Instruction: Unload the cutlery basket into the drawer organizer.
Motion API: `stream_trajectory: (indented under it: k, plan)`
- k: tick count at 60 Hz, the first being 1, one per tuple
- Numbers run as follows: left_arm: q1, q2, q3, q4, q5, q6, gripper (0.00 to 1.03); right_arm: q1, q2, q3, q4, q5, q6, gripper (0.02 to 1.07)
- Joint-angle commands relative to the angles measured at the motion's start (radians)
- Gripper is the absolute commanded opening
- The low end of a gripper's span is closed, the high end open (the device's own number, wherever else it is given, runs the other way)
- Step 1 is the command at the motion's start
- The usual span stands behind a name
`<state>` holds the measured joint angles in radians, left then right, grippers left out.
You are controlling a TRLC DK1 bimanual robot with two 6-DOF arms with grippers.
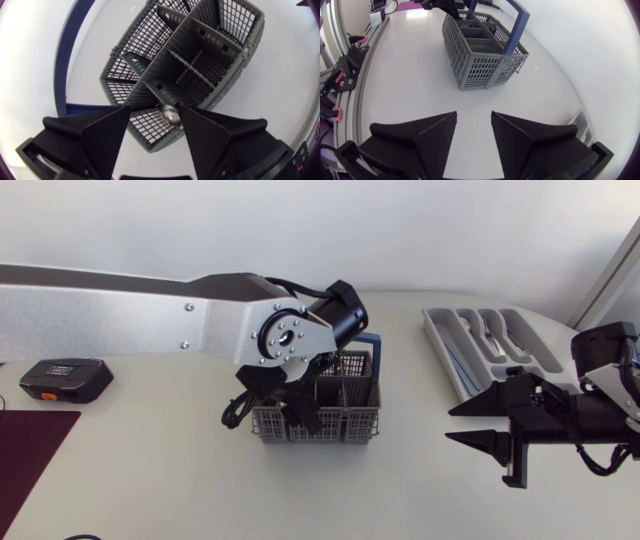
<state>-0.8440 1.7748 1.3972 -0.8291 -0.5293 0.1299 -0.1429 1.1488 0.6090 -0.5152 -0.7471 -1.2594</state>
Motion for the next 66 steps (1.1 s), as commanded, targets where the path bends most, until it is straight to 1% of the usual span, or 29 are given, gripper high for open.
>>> stream_trajectory:
  k: [1,8,12,36,38,47,50,55,58,64,66]
  plan:
    - [0.011,0.031,-0.040,-0.010,-0.014,-0.021,0.68,0.008,-0.012,-0.029,0.006,0.003,0.017,0.54]
    - [0.016,0.034,-0.047,-0.010,-0.023,-0.021,0.68,0.008,-0.015,-0.029,0.006,0.003,0.017,0.54]
    - [0.020,0.028,-0.046,-0.010,-0.024,-0.021,0.65,0.008,-0.015,-0.031,0.007,0.003,0.015,0.54]
    - [0.051,-0.026,-0.047,-0.031,-0.064,-0.006,0.65,0.008,-0.014,-0.032,0.009,0.003,0.014,0.55]
    - [0.052,-0.031,-0.047,-0.033,-0.064,-0.003,0.61,0.008,-0.015,-0.032,0.009,0.003,0.014,0.56]
    - [0.054,-0.046,-0.064,-0.033,-0.064,0.000,0.59,0.011,-0.021,-0.034,0.009,0.003,0.015,0.57]
    - [0.054,-0.046,-0.072,-0.031,-0.064,0.000,0.55,0.012,-0.024,-0.034,0.009,0.003,0.017,0.57]
    - [0.057,-0.046,-0.081,-0.030,-0.064,0.000,0.55,0.017,-0.031,-0.034,0.009,0.003,0.022,0.57]
    - [0.057,-0.048,-0.086,-0.030,-0.064,0.004,0.50,0.020,-0.032,-0.035,0.009,0.003,0.023,0.57]
    - [0.059,-0.048,-0.096,-0.030,-0.064,0.004,0.46,0.022,-0.034,-0.034,0.009,0.003,0.023,0.57]
    - [0.063,-0.044,-0.101,-0.030,-0.064,0.005,0.43,0.023,-0.034,-0.034,0.009,0.003,0.023,0.57]
